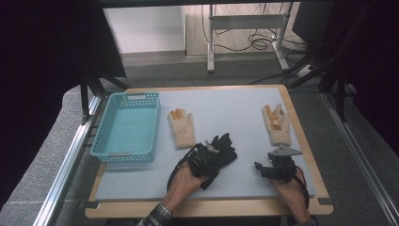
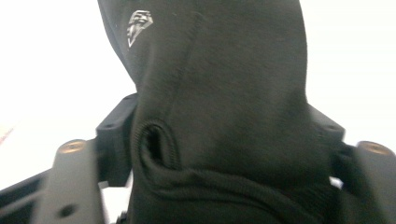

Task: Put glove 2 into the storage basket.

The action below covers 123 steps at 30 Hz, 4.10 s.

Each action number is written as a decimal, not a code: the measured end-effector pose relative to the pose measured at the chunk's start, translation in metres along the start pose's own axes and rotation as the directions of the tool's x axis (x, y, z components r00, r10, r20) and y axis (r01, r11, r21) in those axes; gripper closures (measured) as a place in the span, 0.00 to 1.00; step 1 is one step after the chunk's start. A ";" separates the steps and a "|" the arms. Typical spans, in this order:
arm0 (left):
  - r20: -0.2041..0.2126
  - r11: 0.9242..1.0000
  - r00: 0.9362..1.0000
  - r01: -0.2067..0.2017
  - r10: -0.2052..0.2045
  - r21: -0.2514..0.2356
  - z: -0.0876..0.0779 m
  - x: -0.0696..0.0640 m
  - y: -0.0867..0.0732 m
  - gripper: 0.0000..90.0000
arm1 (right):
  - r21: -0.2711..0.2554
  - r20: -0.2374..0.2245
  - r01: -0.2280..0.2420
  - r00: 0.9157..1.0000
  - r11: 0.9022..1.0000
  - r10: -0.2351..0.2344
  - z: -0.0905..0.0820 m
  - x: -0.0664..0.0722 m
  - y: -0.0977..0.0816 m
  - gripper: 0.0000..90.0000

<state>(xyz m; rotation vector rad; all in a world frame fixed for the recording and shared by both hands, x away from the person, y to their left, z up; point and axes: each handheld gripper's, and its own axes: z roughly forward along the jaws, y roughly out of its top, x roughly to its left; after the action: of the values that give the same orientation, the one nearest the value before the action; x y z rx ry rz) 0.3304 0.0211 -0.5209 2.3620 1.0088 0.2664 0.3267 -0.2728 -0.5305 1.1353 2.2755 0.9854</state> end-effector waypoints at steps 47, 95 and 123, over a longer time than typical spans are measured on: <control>-0.112 0.995 0.994 -0.012 0.000 -0.102 -0.076 0.042 0.029 0.71 | 0.002 -0.003 -0.002 1.000 1.000 0.002 0.000 0.000 0.000 0.31; -0.325 0.932 0.876 0.307 -0.356 -0.191 -0.154 0.194 -0.034 0.70 | 0.002 -0.004 0.001 1.000 1.000 -0.001 0.000 0.000 0.000 0.30; -0.428 0.843 0.770 0.536 -0.472 0.034 -0.102 0.292 -0.084 0.65 | 0.001 -0.005 0.000 1.000 1.000 0.000 0.000 0.000 0.000 0.30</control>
<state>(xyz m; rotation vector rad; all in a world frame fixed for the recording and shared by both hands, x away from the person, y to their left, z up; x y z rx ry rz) 0.4445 0.3187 -0.4934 2.0925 1.8868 0.4938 0.3270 -0.2727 -0.5306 1.1342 2.2804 0.9885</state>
